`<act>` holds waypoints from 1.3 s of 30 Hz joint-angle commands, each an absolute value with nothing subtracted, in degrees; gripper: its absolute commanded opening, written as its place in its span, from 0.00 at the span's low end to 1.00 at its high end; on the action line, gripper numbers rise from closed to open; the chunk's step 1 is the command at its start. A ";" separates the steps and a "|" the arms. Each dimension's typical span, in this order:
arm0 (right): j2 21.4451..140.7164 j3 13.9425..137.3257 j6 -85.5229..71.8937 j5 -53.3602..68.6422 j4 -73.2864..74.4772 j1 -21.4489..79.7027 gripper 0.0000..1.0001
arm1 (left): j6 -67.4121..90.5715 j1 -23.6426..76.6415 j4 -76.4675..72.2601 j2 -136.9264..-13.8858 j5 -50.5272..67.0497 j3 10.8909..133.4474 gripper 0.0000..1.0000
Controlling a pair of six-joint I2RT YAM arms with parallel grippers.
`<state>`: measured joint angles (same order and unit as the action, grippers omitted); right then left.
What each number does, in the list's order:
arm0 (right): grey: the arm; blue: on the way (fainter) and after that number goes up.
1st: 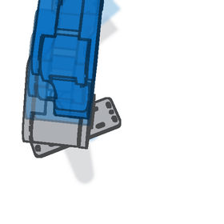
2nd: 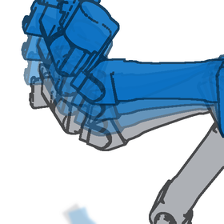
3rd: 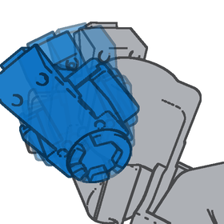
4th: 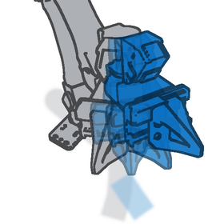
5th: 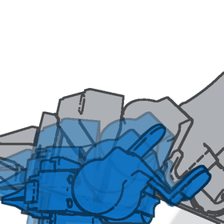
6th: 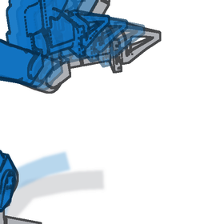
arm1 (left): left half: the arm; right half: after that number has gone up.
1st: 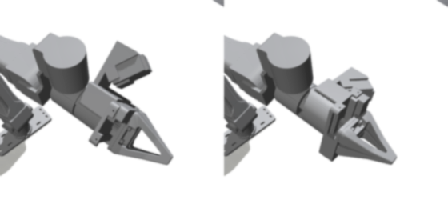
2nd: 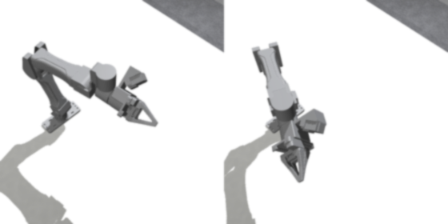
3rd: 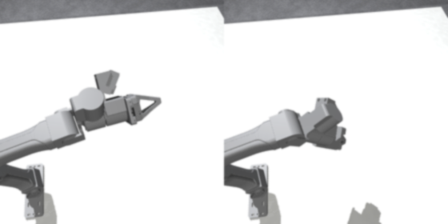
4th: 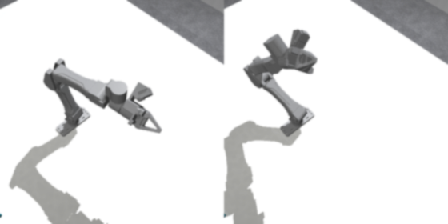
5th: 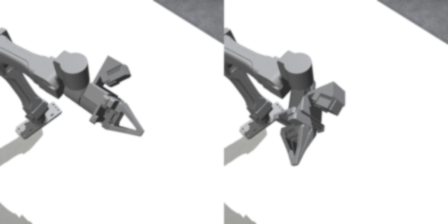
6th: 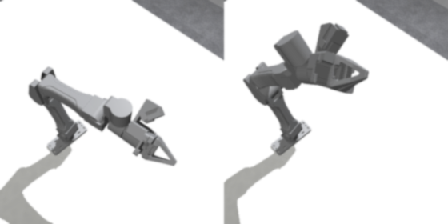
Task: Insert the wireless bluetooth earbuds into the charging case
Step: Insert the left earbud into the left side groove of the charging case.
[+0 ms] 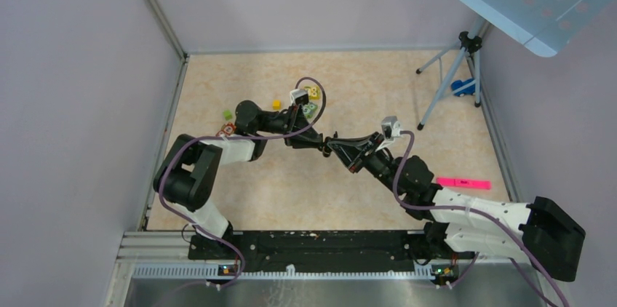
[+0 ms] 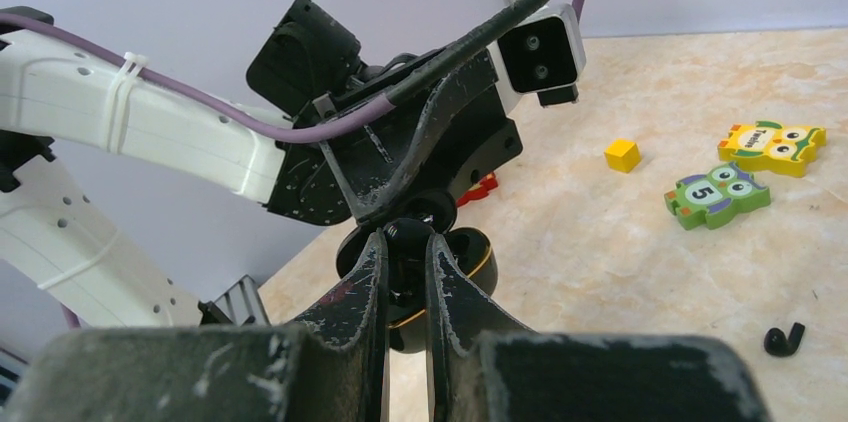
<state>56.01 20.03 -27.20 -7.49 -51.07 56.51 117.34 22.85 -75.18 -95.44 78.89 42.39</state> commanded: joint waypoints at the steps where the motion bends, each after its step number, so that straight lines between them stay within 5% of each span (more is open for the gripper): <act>1: 55.71 21.90 -28.44 -4.84 -53.09 57.22 0.00 | 118.16 22.24 -79.81 -96.83 78.08 43.12 0.00; 10: 54.80 19.70 -29.07 -5.61 -52.46 57.14 0.00 | 125.52 21.78 -89.24 -98.97 77.30 43.97 0.00; 39: 55.10 22.16 -26.96 -6.80 -52.26 57.16 0.00 | 121.23 21.84 -82.79 -94.41 76.48 42.01 0.00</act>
